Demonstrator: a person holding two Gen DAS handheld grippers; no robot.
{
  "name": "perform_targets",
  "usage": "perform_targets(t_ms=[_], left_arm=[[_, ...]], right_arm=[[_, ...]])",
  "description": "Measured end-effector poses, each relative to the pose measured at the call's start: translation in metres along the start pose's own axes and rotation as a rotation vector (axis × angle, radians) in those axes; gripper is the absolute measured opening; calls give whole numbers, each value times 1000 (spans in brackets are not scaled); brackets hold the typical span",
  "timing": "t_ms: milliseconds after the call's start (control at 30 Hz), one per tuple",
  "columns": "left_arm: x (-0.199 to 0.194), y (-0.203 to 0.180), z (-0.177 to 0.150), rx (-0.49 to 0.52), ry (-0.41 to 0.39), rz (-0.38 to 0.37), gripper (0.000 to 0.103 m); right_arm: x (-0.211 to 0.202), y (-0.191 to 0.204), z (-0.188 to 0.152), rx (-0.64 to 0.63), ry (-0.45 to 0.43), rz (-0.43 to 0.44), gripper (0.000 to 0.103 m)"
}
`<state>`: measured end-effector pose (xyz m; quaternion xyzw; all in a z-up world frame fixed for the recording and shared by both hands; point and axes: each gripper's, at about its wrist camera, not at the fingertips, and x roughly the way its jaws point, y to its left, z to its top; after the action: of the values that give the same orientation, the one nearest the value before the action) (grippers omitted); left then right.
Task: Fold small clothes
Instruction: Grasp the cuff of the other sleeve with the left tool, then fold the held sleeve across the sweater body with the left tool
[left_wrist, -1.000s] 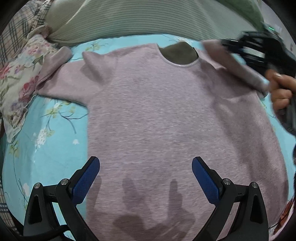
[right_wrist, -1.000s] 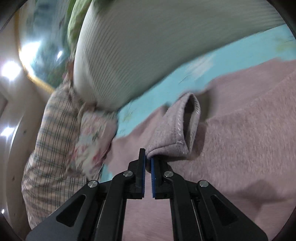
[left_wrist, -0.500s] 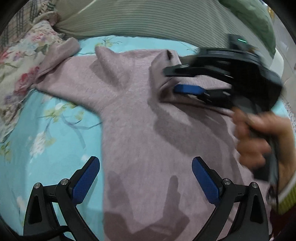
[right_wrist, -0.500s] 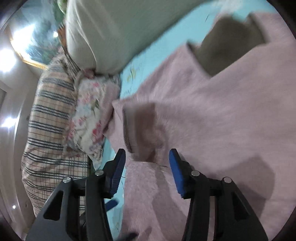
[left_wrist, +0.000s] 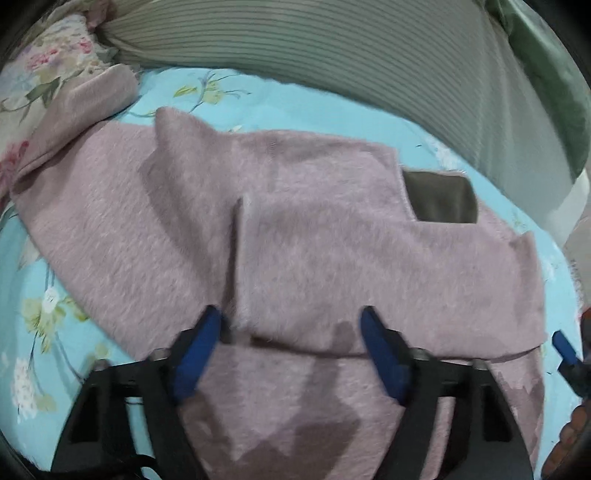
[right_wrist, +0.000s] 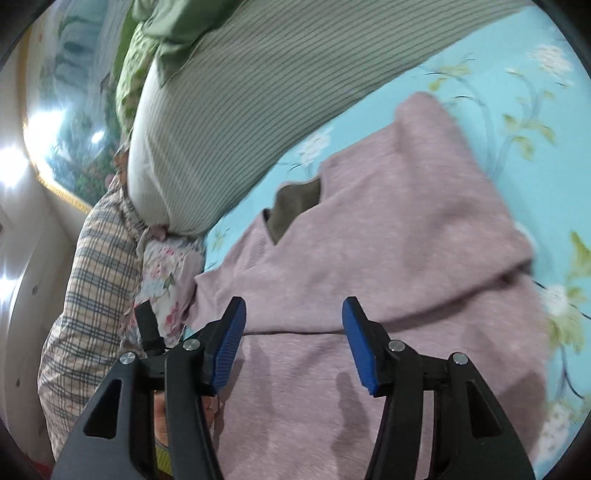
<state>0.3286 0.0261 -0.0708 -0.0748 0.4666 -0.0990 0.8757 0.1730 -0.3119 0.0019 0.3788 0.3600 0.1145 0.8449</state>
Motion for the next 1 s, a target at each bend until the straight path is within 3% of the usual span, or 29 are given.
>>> perform_targets(t_ms=[100,133,167,267,367,467,633,800,833,867,1000], left_arm=[[3,-13,2,37,-2,-15,45],[1,-17,0,50,-3,-26,29],[2,-21,-1,62,-11,-25,5],[-6,-22,-2,78,-55,13,3],[-35,-10,-5,75,-161,23,3],[-36,9,-10,69,-159,105,3],[-35,23,-18,39,-142,72,3],[-44,34,-20,3,-166,99,3],[-43,35,-19,-3,-170,108,3],[-43,36,-18,-12,-172,113,3],[-42,26,-18,21,-156,96,3]], right_arm=[[-4,-3,1,14,-15,3,56],[-7,-3,1,13,-21,3,56],[-9,-3,2,11,-28,-4,56],[-26,-10,8,-10,-73,-63,56],[-36,-23,21,-25,-117,-169,56],[-30,-37,40,-33,-140,-264,56],[15,-55,68,-69,-62,-374,56],[56,-72,73,-76,36,-388,54],[60,-71,73,-92,55,-361,21],[63,-69,72,-95,72,-355,9],[39,-68,83,-101,-19,-413,7]])
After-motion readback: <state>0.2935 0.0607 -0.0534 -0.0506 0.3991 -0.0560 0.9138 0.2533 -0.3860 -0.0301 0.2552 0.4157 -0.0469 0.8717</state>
